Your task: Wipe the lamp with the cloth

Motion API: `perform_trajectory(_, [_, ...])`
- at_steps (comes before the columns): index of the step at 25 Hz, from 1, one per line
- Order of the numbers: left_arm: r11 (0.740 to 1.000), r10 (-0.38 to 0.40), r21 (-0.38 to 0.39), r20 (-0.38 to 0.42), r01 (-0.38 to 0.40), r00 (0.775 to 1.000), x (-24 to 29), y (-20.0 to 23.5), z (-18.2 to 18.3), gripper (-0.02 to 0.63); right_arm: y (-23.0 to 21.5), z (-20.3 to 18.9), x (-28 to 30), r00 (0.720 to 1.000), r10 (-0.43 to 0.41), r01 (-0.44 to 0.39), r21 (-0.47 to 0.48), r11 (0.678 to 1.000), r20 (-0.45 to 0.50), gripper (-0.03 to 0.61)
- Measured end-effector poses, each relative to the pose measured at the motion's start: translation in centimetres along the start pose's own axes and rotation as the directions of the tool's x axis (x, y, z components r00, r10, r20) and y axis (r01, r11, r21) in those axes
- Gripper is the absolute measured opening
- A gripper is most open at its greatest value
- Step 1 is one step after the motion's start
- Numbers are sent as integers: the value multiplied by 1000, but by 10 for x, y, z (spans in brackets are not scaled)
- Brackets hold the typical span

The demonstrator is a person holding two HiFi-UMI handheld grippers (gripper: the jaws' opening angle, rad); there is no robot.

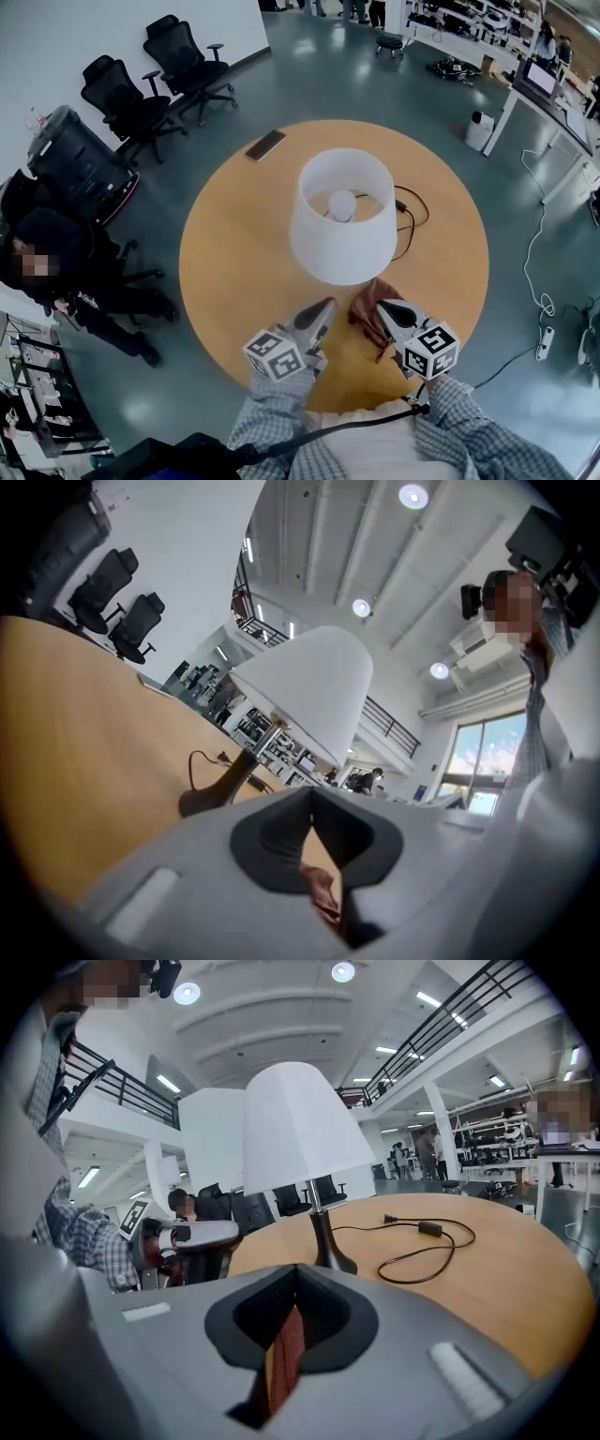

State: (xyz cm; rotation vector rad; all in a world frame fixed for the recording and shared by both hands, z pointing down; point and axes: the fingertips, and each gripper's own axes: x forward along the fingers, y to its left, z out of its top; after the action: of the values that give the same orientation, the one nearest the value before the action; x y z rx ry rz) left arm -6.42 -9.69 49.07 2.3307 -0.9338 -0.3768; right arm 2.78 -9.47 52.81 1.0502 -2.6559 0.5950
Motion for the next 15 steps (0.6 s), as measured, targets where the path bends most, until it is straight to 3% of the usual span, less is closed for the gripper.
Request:
perform_trajectory(6, [1000, -25, 1, 17, 25, 1000, 3, -2, 11, 5, -1, -10, 11, 998, 44, -45, -13, 999, -39, 3])
perform_trajectory(7, [999, -34, -2, 15, 34, 999, 4, -2, 12, 111, -2, -10, 12, 998, 50, -50, -13, 999, -42, 3])
perform_trajectory(8, [999, -44, -3, 15, 44, 999, 5, -3, 13, 175, -2, -9, 13, 997, 55, -56, -15, 998, -46, 3])
perform_trajectory(15, [989, -116, -77, 101, 124, 988, 23, -18, 39, 238, -8, -17, 16, 994, 78, -80, -17, 997, -72, 3])
